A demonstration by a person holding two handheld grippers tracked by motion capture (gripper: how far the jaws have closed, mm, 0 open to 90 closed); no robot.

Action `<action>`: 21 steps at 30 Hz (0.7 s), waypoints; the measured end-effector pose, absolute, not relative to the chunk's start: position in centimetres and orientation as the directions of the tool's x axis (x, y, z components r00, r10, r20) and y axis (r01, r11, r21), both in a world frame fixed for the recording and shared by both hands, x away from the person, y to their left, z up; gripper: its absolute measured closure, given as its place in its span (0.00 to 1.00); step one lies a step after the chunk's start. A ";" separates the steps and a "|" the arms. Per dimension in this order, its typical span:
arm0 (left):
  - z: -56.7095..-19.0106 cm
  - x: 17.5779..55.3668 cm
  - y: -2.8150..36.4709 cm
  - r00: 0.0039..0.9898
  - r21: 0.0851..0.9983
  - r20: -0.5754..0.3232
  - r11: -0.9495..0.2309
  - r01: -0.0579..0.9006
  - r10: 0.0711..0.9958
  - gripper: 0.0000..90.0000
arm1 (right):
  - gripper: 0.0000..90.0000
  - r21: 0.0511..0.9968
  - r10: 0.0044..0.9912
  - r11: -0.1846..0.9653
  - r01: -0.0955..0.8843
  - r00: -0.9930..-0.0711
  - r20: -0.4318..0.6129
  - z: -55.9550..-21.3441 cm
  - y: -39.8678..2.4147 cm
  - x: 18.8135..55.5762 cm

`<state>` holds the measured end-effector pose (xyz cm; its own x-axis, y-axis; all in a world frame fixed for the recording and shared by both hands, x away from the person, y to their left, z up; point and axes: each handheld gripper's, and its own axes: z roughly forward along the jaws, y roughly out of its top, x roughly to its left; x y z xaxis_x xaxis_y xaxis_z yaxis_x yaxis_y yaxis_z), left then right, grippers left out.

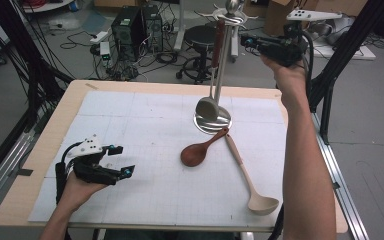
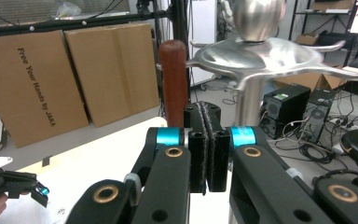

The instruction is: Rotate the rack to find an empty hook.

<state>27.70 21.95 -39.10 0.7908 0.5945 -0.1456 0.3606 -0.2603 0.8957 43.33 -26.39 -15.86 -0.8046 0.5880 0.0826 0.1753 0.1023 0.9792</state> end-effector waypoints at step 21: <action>-39.2 27.7 21.9 0.794 0.893 -0.141 -0.270 0.359 0.591 0.19 | 1.00 0.979 0.618 0.090 0.181 -0.781 0.087 -15.1 -27.7 44.2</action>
<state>27.71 21.88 -39.16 0.7940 0.5913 -0.1409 0.3594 -0.2697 0.8933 44.15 -27.68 -15.09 -0.7809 0.6185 0.0873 0.1806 0.0897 0.9795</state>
